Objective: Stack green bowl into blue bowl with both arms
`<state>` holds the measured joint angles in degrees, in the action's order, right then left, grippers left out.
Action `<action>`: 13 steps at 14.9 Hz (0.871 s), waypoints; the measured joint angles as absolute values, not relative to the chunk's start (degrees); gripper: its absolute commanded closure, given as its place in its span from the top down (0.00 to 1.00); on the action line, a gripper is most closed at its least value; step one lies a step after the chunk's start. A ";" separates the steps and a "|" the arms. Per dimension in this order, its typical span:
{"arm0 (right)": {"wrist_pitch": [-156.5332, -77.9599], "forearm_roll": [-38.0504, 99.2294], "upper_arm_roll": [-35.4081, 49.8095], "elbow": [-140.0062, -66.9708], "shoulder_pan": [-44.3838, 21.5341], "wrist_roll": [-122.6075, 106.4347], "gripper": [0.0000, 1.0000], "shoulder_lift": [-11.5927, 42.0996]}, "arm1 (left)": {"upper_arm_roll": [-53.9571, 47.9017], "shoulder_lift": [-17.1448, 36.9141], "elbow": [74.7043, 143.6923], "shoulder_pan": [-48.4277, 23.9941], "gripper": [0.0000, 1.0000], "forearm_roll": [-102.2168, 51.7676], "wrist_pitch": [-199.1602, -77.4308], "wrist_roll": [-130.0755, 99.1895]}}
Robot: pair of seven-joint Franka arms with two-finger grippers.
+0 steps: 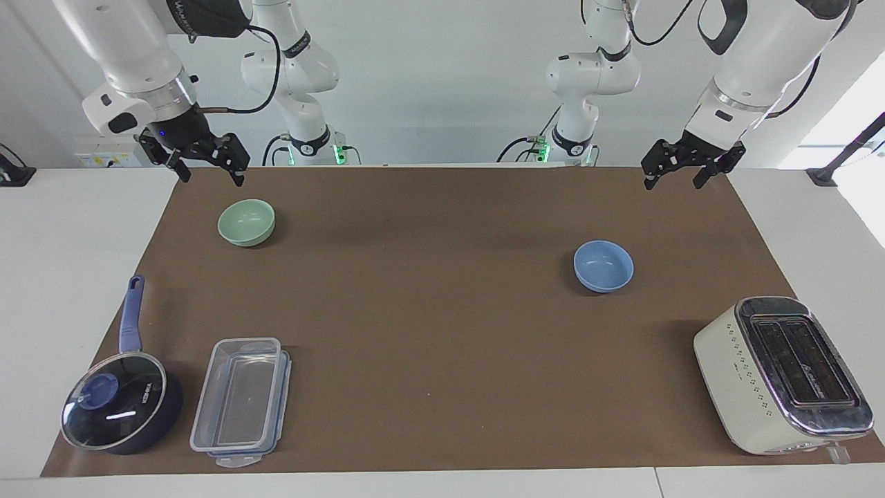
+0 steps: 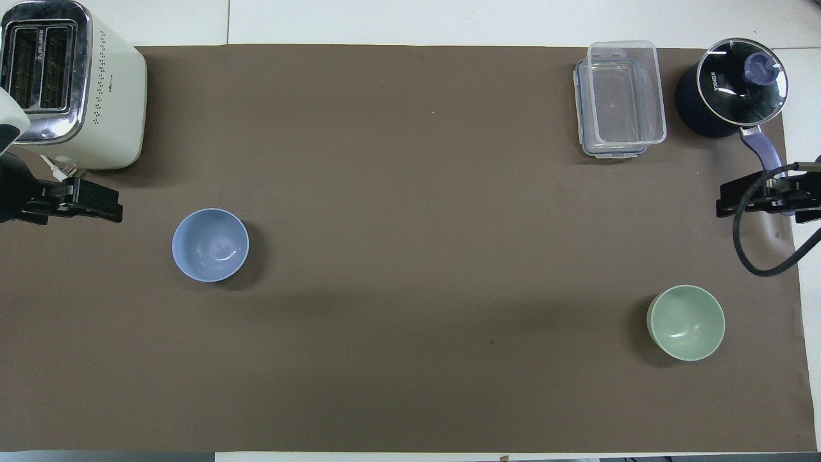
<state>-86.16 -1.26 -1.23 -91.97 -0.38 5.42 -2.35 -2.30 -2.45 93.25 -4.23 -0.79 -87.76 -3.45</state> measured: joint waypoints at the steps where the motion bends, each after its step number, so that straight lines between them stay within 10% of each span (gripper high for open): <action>1: -86.16 -1.26 -1.26 -91.97 -0.38 5.42 1.00 -2.35 | -2.30 -2.45 93.25 -4.23 1.00 -0.79 -87.76 -3.45; 13: -88.19 -1.25 -1.10 -95.98 -0.58 5.42 1.00 -3.37 | -2.30 -2.48 93.34 -4.23 1.00 -0.79 -87.78 -3.53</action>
<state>-88.19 -1.25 -1.10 -95.98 -0.58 5.42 -3.37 -2.30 -2.48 93.34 -4.23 -0.79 -87.78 -3.53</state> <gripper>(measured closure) 0.000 0.000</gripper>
